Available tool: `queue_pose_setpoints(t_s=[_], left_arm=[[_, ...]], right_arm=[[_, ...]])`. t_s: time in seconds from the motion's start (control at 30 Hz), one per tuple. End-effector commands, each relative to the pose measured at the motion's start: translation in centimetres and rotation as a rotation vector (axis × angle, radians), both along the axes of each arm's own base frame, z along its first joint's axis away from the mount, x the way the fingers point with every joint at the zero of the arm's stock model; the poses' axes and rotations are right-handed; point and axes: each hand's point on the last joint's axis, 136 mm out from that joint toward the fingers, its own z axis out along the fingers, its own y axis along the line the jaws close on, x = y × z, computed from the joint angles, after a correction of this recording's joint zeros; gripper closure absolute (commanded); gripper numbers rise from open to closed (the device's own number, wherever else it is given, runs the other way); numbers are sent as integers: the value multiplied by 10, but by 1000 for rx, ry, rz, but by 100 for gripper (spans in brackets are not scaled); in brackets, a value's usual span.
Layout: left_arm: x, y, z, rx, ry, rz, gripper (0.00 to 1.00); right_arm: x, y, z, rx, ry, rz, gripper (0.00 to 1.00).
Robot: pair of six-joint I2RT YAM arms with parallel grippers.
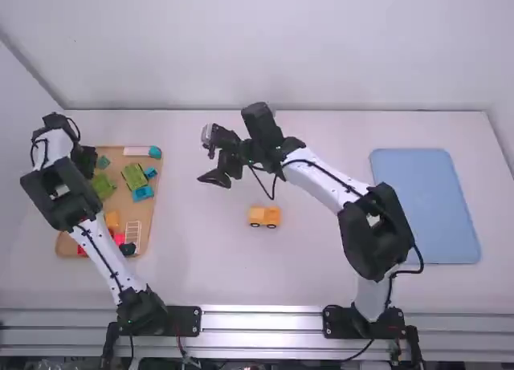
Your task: Assemble lego blocks to make yellow taxi
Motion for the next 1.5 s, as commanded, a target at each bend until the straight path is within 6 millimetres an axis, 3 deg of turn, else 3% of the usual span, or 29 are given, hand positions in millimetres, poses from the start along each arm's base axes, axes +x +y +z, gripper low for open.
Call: queue_pose_setpoints(t_s=[0.0, 0.23, 0.53, 0.67, 0.77, 0.8, 0.87, 0.93, 1.07, 1.27, 1.37, 1.43, 1.47], left_arm=[[-2, -2, -9, -13, 17, -18, 64], [-4, -6, -10, -22, 30, -21, 87], [-2, -13, -8, -85, -6, -20, 98], [5, -11, 16, -99, -55, -78, 98], [2, -10, 57, -67, -72, -122, 98], [2, -10, 57, -67, -72, -122, 98], [-12, -8, 85, -15, -36, -116, 98], [-21, -9, 99, 10, -21, -107, 98], [-19, -35, 124, 28, -89, -169, 98], [-24, -76, 134, 78, -305, -323, 99], [-2, -142, 153, 210, -573, -762, 98], [1, -181, 163, 284, -680, -967, 98], [-1, -218, 169, 350, -745, -1119, 98]], right_arm=[[4, 3, 9, 14, -17, 1, 2], [5, 1, 9, 15, -14, 1, 2], [5, 2, 9, 15, -15, 0, 2], [6, 1, 10, 17, -18, -2, 2], [9, -1, 11, 22, -19, -8, 2], [9, -1, 11, 22, -19, -8, 2], [10, -1, 12, 27, -23, -9, 2], [11, 0, 13, 30, -29, -8, 2], [14, 1, 18, 49, -40, -17, 2], [35, -9, 26, 79, 66, -126, 2], [32, -14, 35, 122, 123, -92, 2], [28, -17, 40, 147, 155, -58, 2], [30, -20, 43, 161, 150, -46, 2]])
